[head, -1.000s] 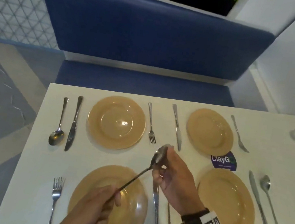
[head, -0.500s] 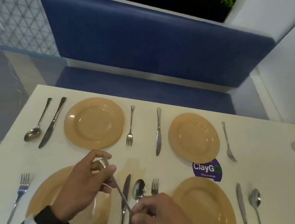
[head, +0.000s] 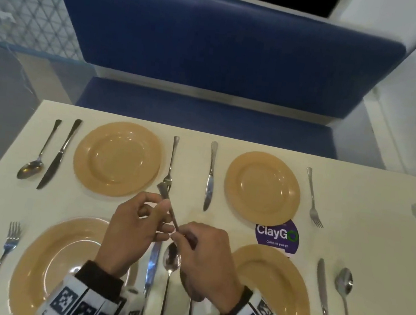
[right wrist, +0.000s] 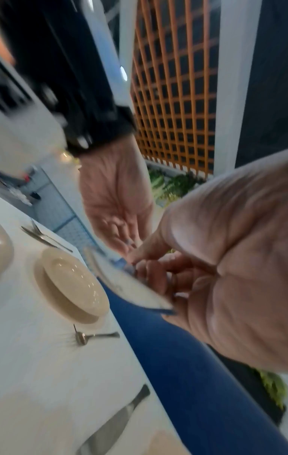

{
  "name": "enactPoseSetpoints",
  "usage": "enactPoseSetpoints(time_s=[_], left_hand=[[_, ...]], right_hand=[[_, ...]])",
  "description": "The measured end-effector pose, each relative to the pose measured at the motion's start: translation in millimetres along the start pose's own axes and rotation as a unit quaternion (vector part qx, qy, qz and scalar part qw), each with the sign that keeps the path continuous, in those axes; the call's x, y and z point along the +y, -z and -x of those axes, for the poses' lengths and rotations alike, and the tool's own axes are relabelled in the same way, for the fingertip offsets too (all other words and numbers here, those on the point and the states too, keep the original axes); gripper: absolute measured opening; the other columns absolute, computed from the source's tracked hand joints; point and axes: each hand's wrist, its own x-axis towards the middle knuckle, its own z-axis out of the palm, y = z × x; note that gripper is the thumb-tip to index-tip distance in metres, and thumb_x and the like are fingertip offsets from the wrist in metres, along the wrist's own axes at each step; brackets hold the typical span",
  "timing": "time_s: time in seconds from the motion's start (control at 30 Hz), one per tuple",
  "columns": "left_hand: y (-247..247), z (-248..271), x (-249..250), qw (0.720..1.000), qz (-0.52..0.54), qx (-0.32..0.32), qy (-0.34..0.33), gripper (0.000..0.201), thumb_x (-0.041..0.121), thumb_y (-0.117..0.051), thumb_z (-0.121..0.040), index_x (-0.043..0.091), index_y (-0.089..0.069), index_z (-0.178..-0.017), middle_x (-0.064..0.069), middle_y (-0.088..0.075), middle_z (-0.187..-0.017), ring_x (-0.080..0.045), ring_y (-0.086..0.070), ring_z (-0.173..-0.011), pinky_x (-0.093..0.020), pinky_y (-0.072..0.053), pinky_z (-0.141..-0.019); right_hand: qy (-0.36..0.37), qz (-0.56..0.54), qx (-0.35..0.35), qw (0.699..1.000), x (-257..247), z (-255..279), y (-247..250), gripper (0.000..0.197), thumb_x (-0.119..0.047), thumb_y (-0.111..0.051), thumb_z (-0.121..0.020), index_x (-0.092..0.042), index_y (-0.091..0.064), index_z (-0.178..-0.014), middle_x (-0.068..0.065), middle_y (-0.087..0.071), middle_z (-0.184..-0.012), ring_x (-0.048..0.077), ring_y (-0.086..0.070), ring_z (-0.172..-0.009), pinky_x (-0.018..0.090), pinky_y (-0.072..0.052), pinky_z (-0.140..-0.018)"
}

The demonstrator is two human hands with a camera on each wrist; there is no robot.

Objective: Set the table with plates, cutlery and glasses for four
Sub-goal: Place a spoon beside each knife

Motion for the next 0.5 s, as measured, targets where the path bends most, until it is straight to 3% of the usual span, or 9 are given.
enactPoseSetpoints(time_s=[0.1,0.17,0.27,0.37,0.4,0.43,0.5], left_hand=[[22.4,-7.1,-3.3,0.999,-0.038,-0.02,-0.016,0.008,0.028,-0.067,-0.093,0.021,-0.069,-0.096,-0.007,-0.075,-0.078,-0.022,-0.074,-0.069,-0.038,-0.061,-0.067],[42.5,-5.8,-14.7,0.993,-0.093,-0.059,-0.034,0.008,0.025,-0.066,-0.093,0.025,-0.07,-0.086,-0.005,-0.074,-0.073,-0.017,-0.072,-0.064,-0.035,-0.058,-0.066],[75.6,4.1,-40.9,0.976,-0.178,-0.121,-0.016,0.017,0.025,-0.069,-0.09,0.027,-0.066,-0.073,-0.005,-0.07,-0.063,-0.012,-0.065,-0.055,-0.025,-0.052,-0.061],[113.8,14.2,-61.1,0.969,-0.195,-0.135,0.063,0.025,0.031,-0.079,-0.072,0.017,-0.062,-0.061,-0.006,-0.061,-0.053,-0.01,-0.055,-0.048,-0.018,-0.043,-0.054],[128.1,12.4,-71.9,0.973,-0.167,-0.115,0.108,0.027,0.025,-0.079,-0.067,0.012,-0.059,-0.057,-0.005,-0.055,-0.052,-0.009,-0.051,-0.046,-0.018,-0.041,-0.055],[142.3,14.4,-82.1,0.97,-0.159,-0.129,0.135,0.025,0.011,-0.076,-0.065,0.003,-0.053,-0.057,-0.013,-0.048,-0.055,-0.012,-0.048,-0.044,-0.023,-0.04,-0.056],[159.0,11.9,-95.9,0.958,-0.17,-0.143,0.18,0.022,-0.013,-0.06,-0.075,0.003,-0.053,-0.062,-0.014,-0.043,-0.055,-0.018,-0.044,-0.037,-0.031,-0.036,-0.057]], right_hand=[[-0.063,0.023,0.075,0.995,18.3,-62.2,-0.2,0.027,-0.028,-0.063,-0.091,-0.013,-0.067,-0.069,-0.006,-0.064,-0.062,0.008,-0.058,-0.058,0.021,-0.046,-0.059],[-0.117,0.05,0.107,0.986,35.3,-109.9,-7.0,0.028,-0.024,-0.062,-0.092,-0.013,-0.064,-0.066,-0.007,-0.062,-0.062,0.008,-0.056,-0.058,0.021,-0.043,-0.059],[-0.204,0.094,0.108,0.968,57.5,-167.8,-23.3,0.025,-0.025,-0.06,-0.094,-0.008,-0.074,-0.082,0.004,-0.073,-0.083,0.021,-0.068,-0.078,0.027,-0.052,-0.069],[-0.261,0.143,0.078,0.951,68.4,-198.1,-38.2,0.03,-0.031,-0.055,-0.098,-0.006,-0.072,-0.098,0.01,-0.072,-0.1,0.025,-0.067,-0.093,0.026,-0.048,-0.071],[-0.268,0.158,0.067,0.948,68.7,-202.8,-42.4,0.031,-0.03,-0.053,-0.099,-0.005,-0.07,-0.103,0.011,-0.07,-0.105,0.026,-0.065,-0.098,0.027,-0.045,-0.073],[-0.271,0.167,0.061,0.946,68.9,-206.1,-46.3,0.03,-0.029,-0.051,-0.1,-0.004,-0.068,-0.106,0.012,-0.067,-0.109,0.027,-0.063,-0.102,0.027,-0.043,-0.075],[-0.273,0.162,0.067,0.946,70.9,-210.1,-52.4,0.025,-0.024,-0.052,-0.099,-0.003,-0.065,-0.107,0.014,-0.065,-0.111,0.029,-0.06,-0.102,0.029,-0.042,-0.076]])
